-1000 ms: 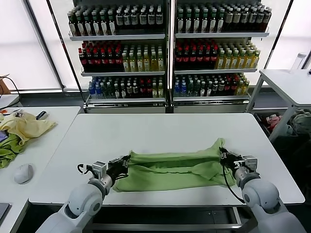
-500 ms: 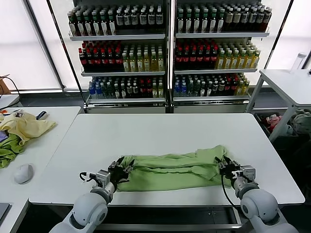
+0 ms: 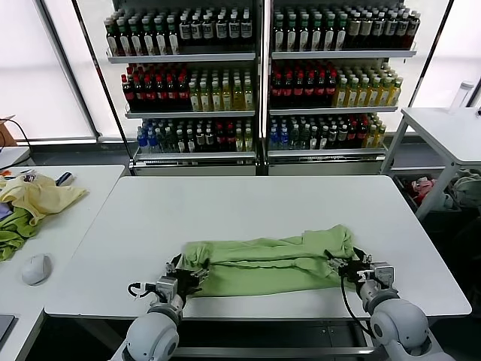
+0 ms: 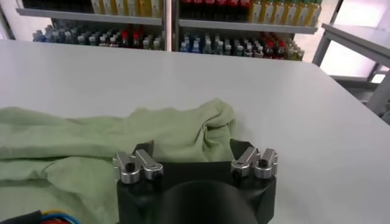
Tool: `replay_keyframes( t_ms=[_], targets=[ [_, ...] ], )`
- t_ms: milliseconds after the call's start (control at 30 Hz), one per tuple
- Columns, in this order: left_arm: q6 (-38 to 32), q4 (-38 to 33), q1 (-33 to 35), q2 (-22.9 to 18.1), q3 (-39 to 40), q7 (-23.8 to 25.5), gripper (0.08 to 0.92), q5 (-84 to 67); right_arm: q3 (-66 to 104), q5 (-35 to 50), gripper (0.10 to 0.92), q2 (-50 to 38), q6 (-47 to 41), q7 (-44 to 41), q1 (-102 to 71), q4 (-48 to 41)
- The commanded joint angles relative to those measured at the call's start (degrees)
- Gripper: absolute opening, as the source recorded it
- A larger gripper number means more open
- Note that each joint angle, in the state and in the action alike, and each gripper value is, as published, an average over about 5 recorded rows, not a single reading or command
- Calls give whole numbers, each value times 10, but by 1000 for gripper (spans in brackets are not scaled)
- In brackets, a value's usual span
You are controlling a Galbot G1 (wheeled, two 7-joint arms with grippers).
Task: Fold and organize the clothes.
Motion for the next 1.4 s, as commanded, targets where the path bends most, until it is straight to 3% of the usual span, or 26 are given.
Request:
replay_keyframes(
  t_ms=[33,333,633,733,967,1133,1267,1400],
  targets=[
    [24,5,8,-13,-19,-15,688,-60,-1,2,822,2,-1,1,-2,4],
    [29,-9,12,21,-87,-4,437,-166,1,4,823,6,1,3,-4,10],
    [29,-21,20,113,-239,14,182,-224,0,5,823,7,6,3,-1,17],
    [32,-23,25,146,-293,24,139,-233,1,8,823,7,6,3,2,17],
    [45,-37,17,197,-380,33,134,-264,-1,10,823,9,7,3,7,18],
    [47,-108,20,179,-367,29,134,-339,0,10,823,7,8,3,6,19],
    [44,-180,22,137,-293,28,134,-384,2,9,823,5,9,3,6,17],
    [40,-203,6,84,-214,29,134,-410,1,8,823,6,10,3,7,15]
  ],
)
